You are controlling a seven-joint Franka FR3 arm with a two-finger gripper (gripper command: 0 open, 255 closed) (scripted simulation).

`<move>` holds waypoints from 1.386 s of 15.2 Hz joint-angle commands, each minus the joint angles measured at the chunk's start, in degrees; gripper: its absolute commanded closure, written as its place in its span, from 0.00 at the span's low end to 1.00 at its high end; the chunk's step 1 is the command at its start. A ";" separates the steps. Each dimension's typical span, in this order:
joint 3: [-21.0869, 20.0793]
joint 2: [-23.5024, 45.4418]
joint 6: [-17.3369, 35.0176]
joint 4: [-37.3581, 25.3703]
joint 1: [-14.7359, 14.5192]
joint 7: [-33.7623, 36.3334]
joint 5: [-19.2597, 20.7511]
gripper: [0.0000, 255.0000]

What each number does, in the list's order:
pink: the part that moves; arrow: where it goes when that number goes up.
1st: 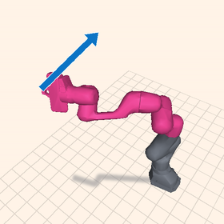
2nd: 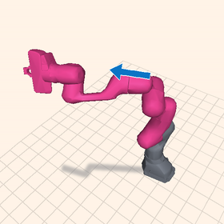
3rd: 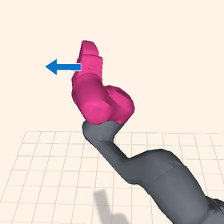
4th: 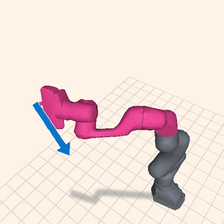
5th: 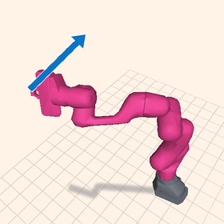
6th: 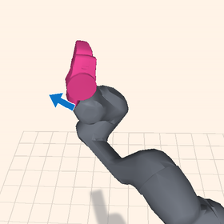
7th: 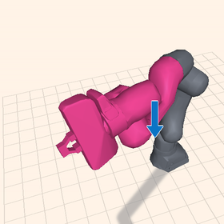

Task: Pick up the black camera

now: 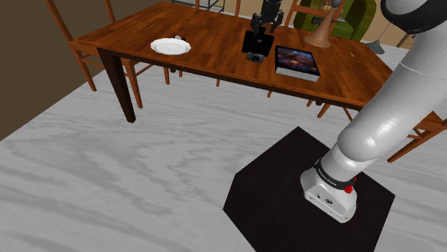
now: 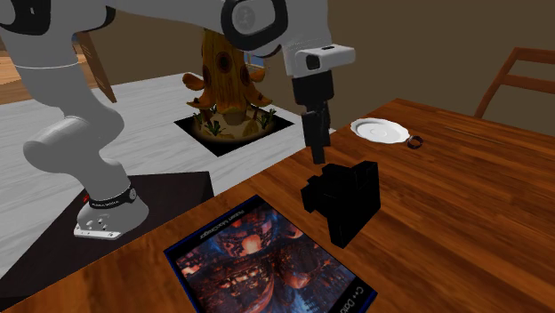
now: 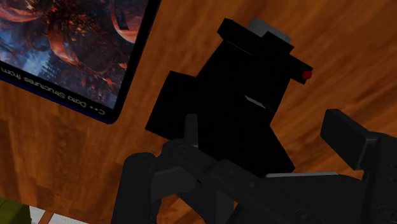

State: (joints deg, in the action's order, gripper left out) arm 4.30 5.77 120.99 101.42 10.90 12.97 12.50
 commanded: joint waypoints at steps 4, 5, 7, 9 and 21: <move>0.21 1.74 3.23 1.40 0.16 0.94 0.44 0.00; 0.23 1.88 3.95 1.98 0.17 1.11 0.53 0.00; 0.26 2.13 5.07 2.87 0.19 1.36 0.67 0.00; 0.26 2.13 5.07 2.87 0.19 1.36 0.67 0.00; 0.22 1.81 3.65 1.75 0.16 1.04 0.48 1.00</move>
State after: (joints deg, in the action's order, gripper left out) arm 4.54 7.67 125.08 103.60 11.07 14.13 13.05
